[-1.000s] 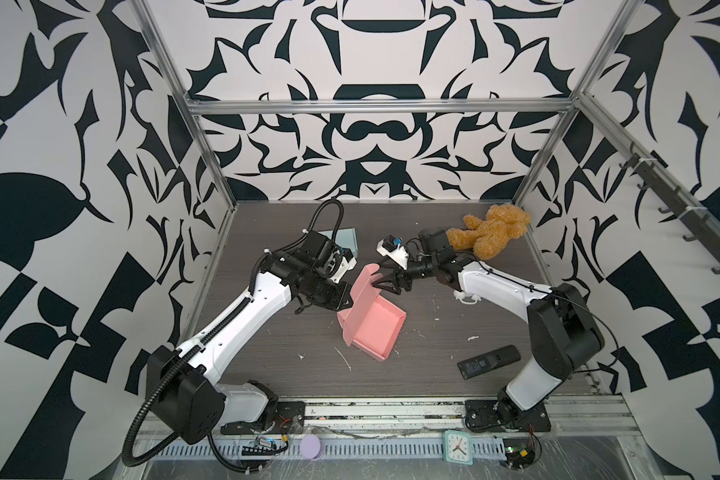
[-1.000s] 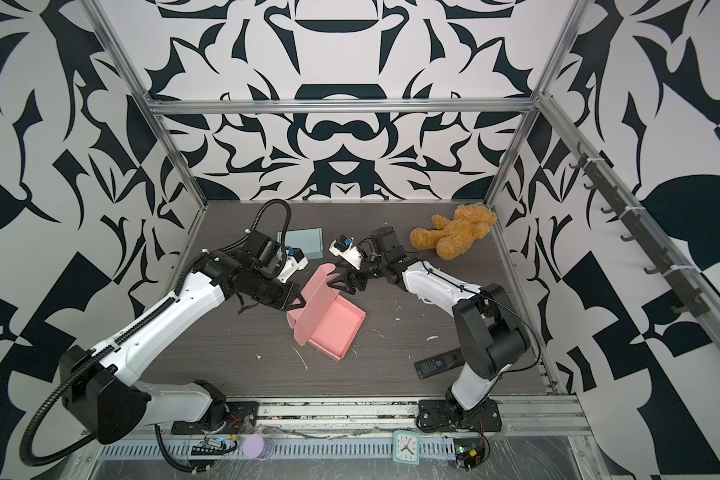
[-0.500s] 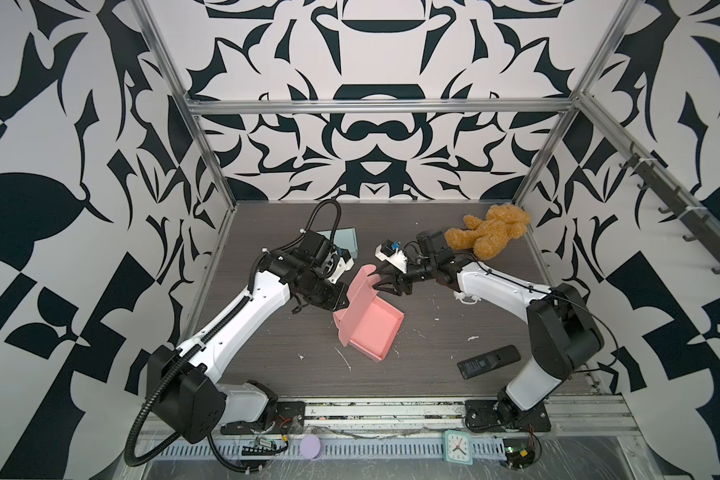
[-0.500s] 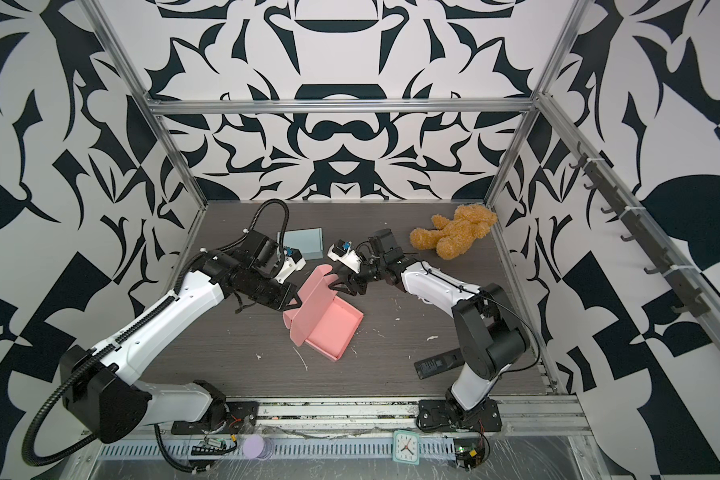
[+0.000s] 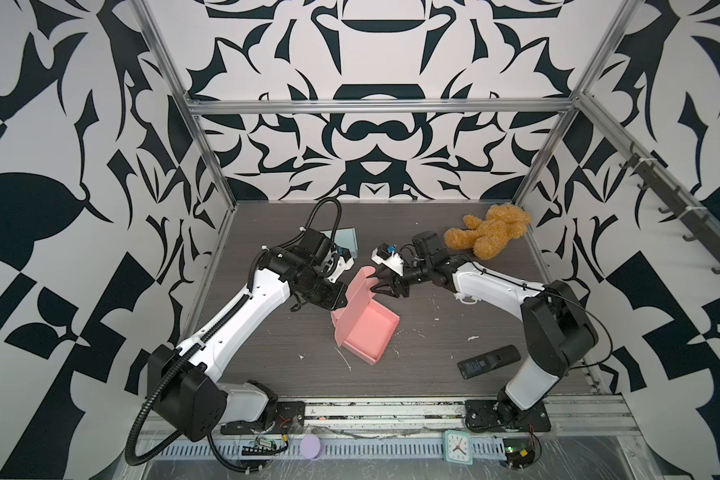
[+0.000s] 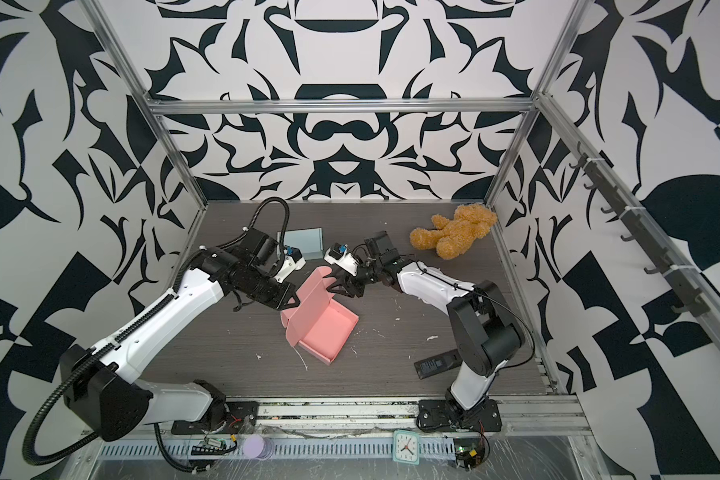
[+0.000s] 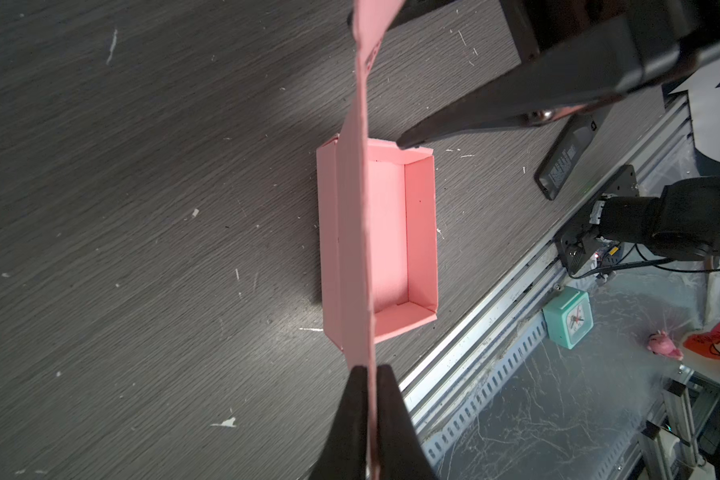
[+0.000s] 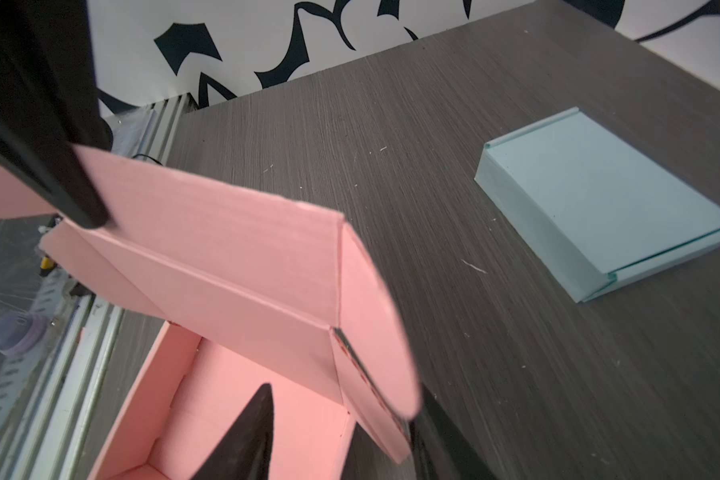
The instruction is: Fold the paper box
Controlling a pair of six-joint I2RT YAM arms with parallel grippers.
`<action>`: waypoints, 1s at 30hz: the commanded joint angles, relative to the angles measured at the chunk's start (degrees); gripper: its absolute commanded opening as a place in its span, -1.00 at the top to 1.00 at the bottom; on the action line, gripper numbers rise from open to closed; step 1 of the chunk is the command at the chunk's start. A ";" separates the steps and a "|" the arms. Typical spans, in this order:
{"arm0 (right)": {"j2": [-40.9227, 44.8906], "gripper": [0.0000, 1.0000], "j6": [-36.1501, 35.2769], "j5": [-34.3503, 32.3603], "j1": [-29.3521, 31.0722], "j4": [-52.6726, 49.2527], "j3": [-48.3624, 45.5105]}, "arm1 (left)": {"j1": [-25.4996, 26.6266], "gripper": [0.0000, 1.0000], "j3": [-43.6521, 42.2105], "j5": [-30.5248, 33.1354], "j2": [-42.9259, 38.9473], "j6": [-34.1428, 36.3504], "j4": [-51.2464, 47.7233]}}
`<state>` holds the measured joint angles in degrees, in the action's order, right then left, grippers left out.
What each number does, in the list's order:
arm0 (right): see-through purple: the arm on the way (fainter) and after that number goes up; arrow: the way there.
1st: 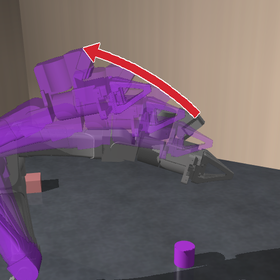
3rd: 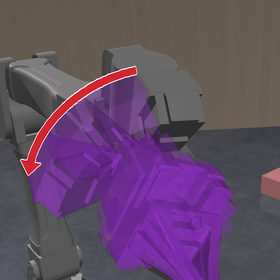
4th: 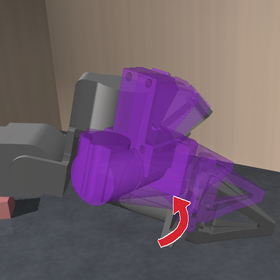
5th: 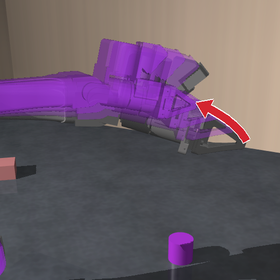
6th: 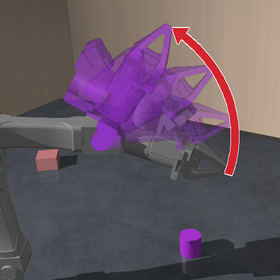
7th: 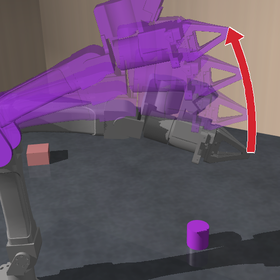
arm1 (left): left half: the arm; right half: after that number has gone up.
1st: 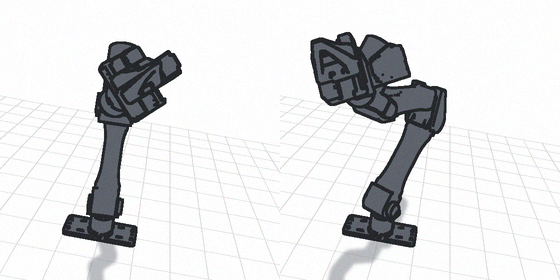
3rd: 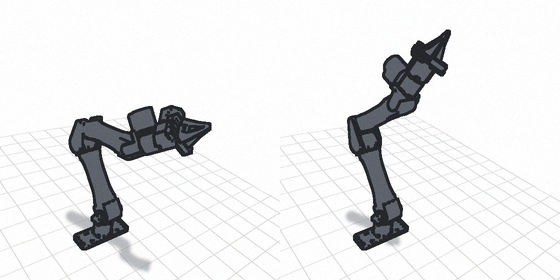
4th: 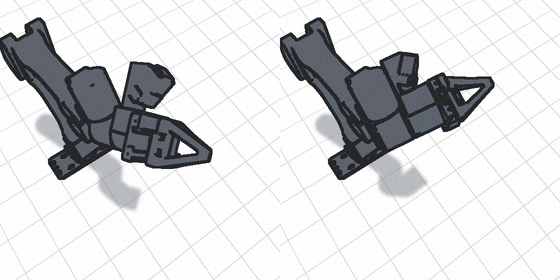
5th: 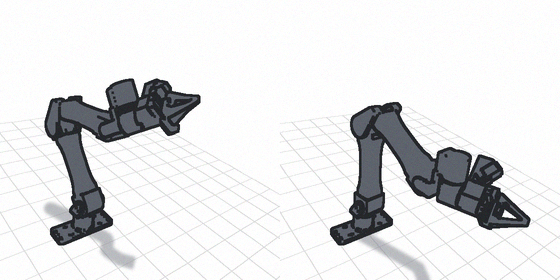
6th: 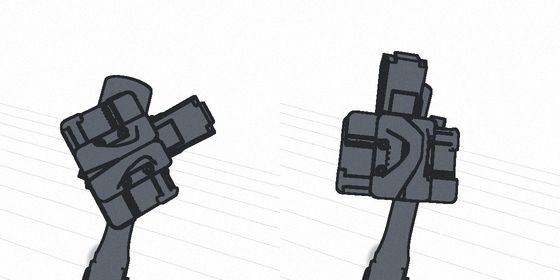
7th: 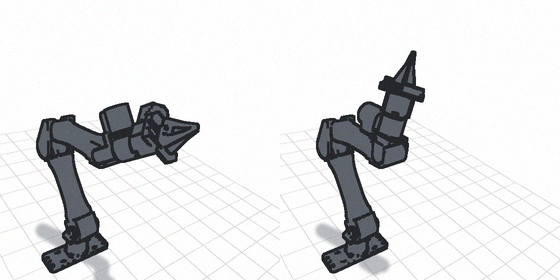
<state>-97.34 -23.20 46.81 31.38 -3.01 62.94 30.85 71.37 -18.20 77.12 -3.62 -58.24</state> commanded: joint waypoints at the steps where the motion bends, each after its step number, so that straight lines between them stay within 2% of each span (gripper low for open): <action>1: 0.75 -0.18 -0.49 -0.20 0.50 0.91 1.84 | -0.21 0.80 1.84 0.16 0.40 2.13 -3.35; 3: 0.66 -0.18 -0.45 0.15 0.53 0.91 1.99 | -0.18 0.81 1.69 0.18 0.31 2.59 -3.55; 9: 0.35 0.04 -1.29 0.24 0.52 -0.49 2.29 | -0.18 0.81 1.49 1.36 0.18 2.54 -3.24; 17: 1.35 0.65 -1.93 -0.06 0.52 -1.36 2.21 | -0.22 0.81 1.66 3.75 0.84 2.43 -2.85; 24: 1.61 0.88 -2.47 -0.50 0.53 -2.15 2.28 | -0.19 0.79 1.49 5.99 1.51 2.28 -2.07; 27: 2.11 0.99 -2.78 -1.27 0.53 -2.21 1.84 | -0.25 0.70 1.31 7.05 1.58 1.60 -1.55; 30: 2.30 1.00 -2.49 -1.81 0.48 -1.97 1.58 | -0.35 0.63 0.81 7.88 1.48 0.94 -0.01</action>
<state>-97.32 -25.50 45.36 31.59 -5.08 63.33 30.85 71.48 -11.49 78.39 -2.17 -58.22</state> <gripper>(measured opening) 0.045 0.181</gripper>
